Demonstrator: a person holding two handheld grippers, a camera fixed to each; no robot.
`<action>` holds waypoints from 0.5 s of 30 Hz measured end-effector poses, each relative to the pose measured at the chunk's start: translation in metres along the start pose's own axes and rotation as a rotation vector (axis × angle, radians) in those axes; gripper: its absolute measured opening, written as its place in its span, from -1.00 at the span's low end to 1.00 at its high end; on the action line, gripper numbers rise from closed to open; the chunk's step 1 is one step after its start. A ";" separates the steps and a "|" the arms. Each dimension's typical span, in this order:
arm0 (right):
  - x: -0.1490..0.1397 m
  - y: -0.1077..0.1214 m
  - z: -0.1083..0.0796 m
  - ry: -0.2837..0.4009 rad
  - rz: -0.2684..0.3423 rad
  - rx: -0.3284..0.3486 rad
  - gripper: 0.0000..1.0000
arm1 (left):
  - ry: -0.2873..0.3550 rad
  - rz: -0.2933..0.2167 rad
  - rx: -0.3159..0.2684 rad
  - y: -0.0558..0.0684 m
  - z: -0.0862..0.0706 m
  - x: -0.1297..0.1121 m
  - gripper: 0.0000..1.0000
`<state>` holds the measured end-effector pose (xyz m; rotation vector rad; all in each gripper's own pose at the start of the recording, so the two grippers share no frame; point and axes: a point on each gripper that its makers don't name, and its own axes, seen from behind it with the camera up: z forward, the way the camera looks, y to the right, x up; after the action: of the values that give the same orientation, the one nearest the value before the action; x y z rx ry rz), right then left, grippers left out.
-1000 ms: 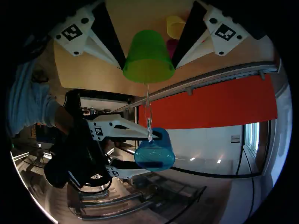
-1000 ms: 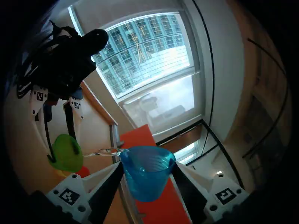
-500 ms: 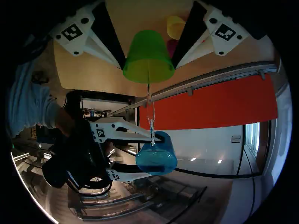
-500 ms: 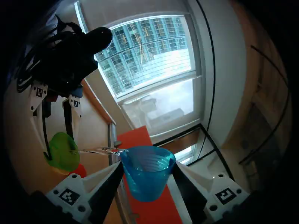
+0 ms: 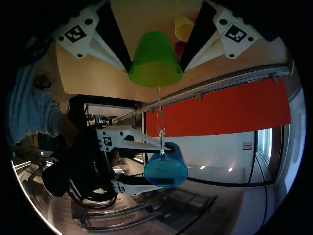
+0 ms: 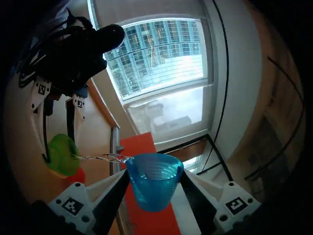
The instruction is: Pour water
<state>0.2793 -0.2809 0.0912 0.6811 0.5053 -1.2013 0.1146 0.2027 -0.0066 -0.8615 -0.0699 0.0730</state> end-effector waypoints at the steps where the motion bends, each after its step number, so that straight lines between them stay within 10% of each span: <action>1: 0.000 0.000 0.000 0.000 -0.004 0.000 0.80 | -0.001 0.001 0.001 0.000 0.000 0.000 0.74; 15: 0.005 0.006 0.006 0.010 -0.078 -0.009 0.80 | -0.006 0.010 0.006 -0.003 0.001 -0.001 0.73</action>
<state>0.2863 -0.2878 0.0930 0.6649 0.5494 -1.2681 0.1136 0.2020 -0.0037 -0.8560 -0.0712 0.0853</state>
